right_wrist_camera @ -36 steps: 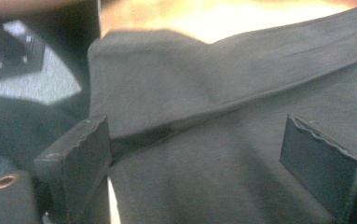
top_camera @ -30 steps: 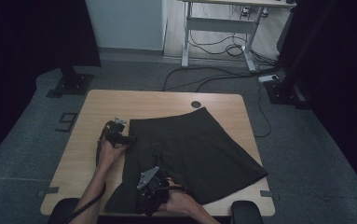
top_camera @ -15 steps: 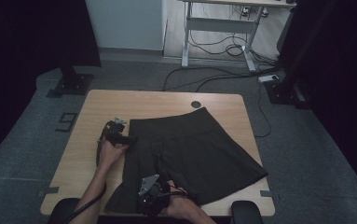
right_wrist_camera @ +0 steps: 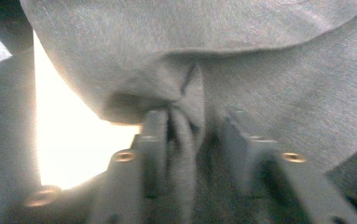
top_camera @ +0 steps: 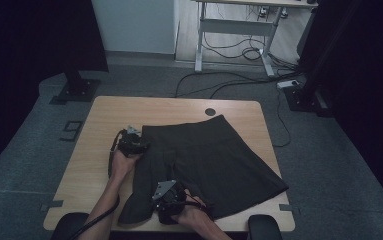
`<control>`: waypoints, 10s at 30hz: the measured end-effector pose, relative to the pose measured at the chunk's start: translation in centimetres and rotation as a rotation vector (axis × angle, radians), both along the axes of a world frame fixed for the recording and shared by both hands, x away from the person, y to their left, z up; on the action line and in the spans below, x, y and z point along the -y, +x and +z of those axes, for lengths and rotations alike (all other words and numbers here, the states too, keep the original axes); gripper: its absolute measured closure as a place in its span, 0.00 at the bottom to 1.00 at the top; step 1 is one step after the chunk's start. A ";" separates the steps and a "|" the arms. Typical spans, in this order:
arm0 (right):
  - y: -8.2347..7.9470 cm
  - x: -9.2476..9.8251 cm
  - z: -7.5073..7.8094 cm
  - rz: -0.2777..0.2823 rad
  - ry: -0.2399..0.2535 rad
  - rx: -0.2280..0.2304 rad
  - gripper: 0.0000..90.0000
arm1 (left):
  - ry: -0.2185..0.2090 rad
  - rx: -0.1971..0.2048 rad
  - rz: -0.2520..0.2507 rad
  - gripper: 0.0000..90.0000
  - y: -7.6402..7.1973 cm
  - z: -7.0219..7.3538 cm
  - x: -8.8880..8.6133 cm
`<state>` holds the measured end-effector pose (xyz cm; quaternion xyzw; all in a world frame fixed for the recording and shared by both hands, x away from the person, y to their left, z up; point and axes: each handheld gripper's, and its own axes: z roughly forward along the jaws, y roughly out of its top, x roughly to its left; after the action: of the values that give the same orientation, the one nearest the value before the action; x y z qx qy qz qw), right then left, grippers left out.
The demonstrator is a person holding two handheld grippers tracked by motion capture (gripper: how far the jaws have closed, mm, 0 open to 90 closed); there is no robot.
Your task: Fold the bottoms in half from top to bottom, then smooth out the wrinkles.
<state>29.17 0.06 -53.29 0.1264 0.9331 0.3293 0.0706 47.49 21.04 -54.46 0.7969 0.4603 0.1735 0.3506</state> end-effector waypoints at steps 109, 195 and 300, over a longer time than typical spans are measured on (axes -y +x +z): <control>2.9 29.1 3.9 -0.726 0.217 -0.028 0.42 | 0.014 0.206 -0.223 0.31 5.9 7.8 19.3; 4.8 18.9 0.3 -0.507 0.082 -0.144 0.56 | 0.183 0.064 -0.093 0.16 -6.9 1.3 2.1; 13.8 16.8 -1.6 -0.737 0.093 -0.032 0.05 | 0.026 -0.009 -0.069 0.18 -3.8 0.0 3.1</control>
<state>42.95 -16.69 -54.84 0.4620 0.8100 0.3218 0.1638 43.74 17.95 -54.47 0.8175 0.4318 0.1638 0.3440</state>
